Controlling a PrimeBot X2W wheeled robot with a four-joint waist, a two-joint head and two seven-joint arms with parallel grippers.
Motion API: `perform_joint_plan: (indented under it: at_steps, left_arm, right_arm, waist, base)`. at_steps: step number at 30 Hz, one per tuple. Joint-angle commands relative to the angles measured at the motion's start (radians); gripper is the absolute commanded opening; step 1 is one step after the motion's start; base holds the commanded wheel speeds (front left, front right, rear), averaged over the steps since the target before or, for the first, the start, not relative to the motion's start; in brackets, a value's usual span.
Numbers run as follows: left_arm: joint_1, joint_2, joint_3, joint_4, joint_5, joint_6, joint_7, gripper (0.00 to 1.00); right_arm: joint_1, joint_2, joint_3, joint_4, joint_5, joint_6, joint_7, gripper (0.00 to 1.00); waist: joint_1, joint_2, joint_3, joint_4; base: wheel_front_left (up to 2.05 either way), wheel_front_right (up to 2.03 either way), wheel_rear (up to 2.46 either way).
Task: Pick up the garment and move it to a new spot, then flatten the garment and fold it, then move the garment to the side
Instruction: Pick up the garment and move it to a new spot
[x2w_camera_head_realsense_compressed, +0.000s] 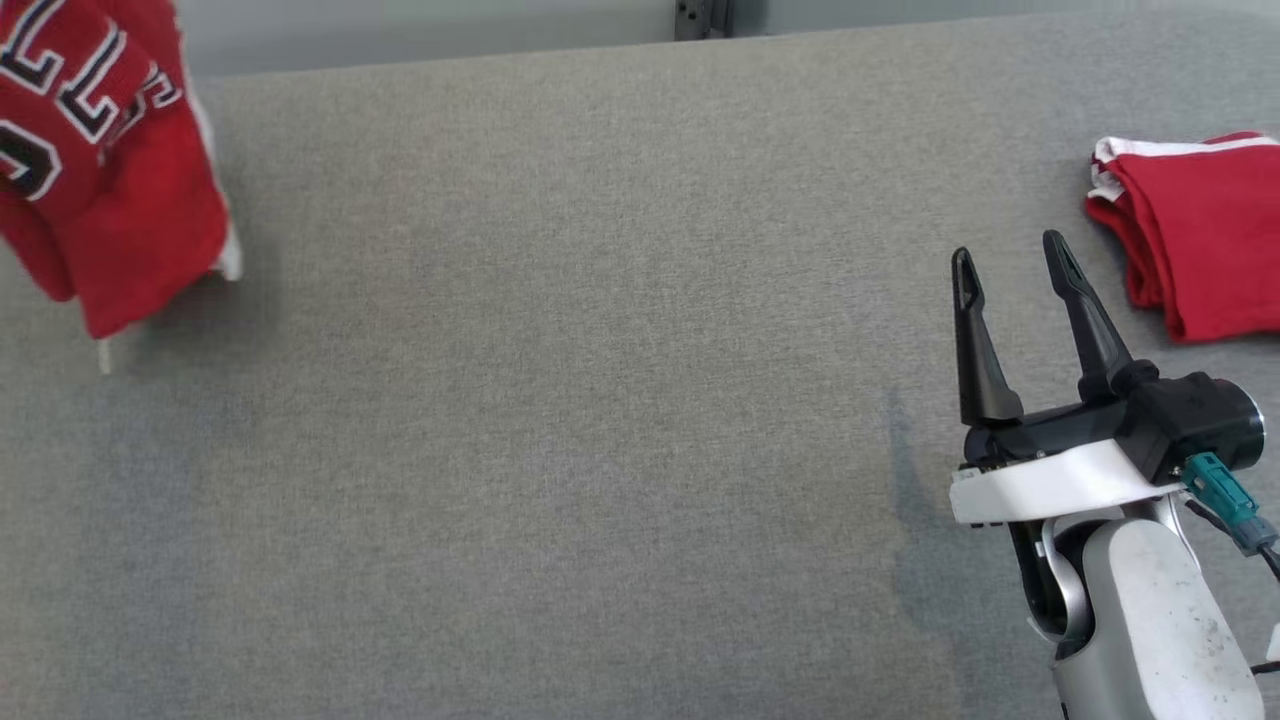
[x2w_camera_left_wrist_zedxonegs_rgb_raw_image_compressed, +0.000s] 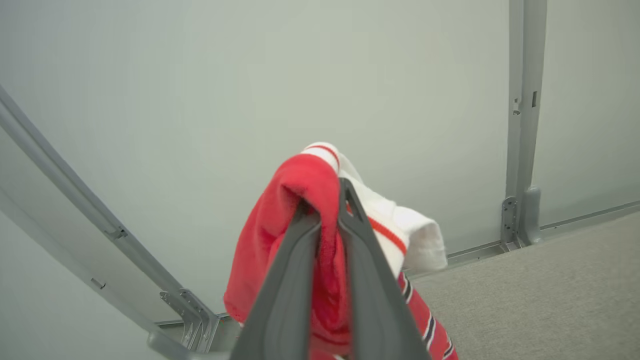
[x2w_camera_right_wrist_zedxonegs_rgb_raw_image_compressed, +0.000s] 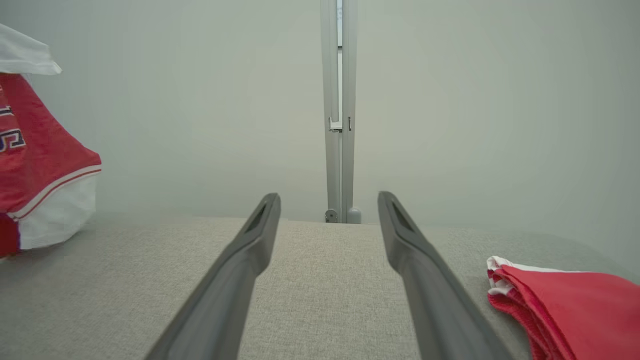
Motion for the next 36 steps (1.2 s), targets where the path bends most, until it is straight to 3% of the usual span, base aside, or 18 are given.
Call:
perform_joint_plan:
  at_steps: [1,6,11,16,22,30,32,33,34,35,36]
  left_arm:
    - [0.021,-0.016,-0.015,-0.039,-0.007,-0.002,0.016,0.0]
    - [0.03,-0.072,-0.066,-0.205,-0.031,0.0,0.083,0.0]
    - [0.011,-0.165,-0.095,-0.348,-0.068,0.021,0.122,0.0]
    - [0.016,-0.235,-0.098,-0.413,-0.121,0.054,0.16,0.0]
    - [0.146,-0.262,-0.088,-0.329,-0.154,0.11,0.127,0.0]
    - [0.335,-0.272,-0.057,-0.02,-0.131,0.163,-0.115,0.0]
    - [0.356,-0.276,-0.045,0.053,-0.132,0.17,-0.166,0.19]
    - [0.365,-0.279,-0.039,0.089,-0.137,0.17,-0.187,0.44]
    - [0.372,-0.282,-0.035,0.121,-0.143,0.166,-0.204,0.85]
    - [0.375,-0.284,-0.033,0.146,-0.146,0.162,-0.216,1.0]
    - [0.376,-0.285,-0.031,0.173,-0.148,0.156,-0.231,1.0]
  right_arm:
    - [0.018,0.0,0.0,0.005,0.011,-0.001,-0.005,1.0]
    - [0.026,-0.001,0.012,0.012,0.032,-0.001,-0.009,1.0]
    - [0.028,0.0,0.009,0.013,0.046,-0.001,-0.009,1.0]
    - [0.022,0.0,0.007,0.009,0.066,-0.001,-0.01,1.0]
    - [0.006,0.0,0.022,0.013,0.09,-0.001,-0.01,1.0]
    - [-0.014,0.0,0.032,0.021,0.105,-0.001,-0.01,1.0]
    - [-0.015,0.0,0.03,0.024,0.099,-0.001,-0.01,1.0]
    - [-0.014,0.0,0.029,0.026,0.097,-0.001,-0.01,1.0]
    - [-0.012,0.0,0.027,0.027,0.093,-0.001,-0.01,1.0]
    - [-0.01,0.0,0.028,0.029,0.09,-0.001,-0.01,1.0]
    - [-0.008,0.0,0.029,0.032,0.088,-0.001,-0.01,1.0]
  waist:
    - [0.0001,0.0,-0.081,-0.073]
    - [0.0001,0.0,-0.094,-0.14]
    - [0.0001,0.0,-0.081,-0.204]
    - [0.0001,0.0,-0.047,-0.25]
    - [0.0001,0.0,-0.002,-0.282]
    - [0.0001,0.0,0.04,-0.302]
    - [0.0001,0.0,0.041,-0.301]
    - [0.0001,0.0,0.04,-0.3]
    - [0.0001,0.0,0.037,-0.297]
    - [0.0001,0.0,0.034,-0.294]
    - [0.0001,0.0,0.031,-0.29]
  base:
    - [0.0,0.0,0.0]
    - [0.0,0.0,0.0]
    - [0.0,0.0,0.0]
    - [0.0,0.0,0.0]
    - [0.0,0.0,0.0]
    - [0.0,0.0,0.0]
    - [0.0,0.0,0.0]
    - [0.0,0.0,0.0]
    - [0.0,0.0,0.0]
    - [0.0,0.0,0.0]
    - [0.0,0.0,0.0]
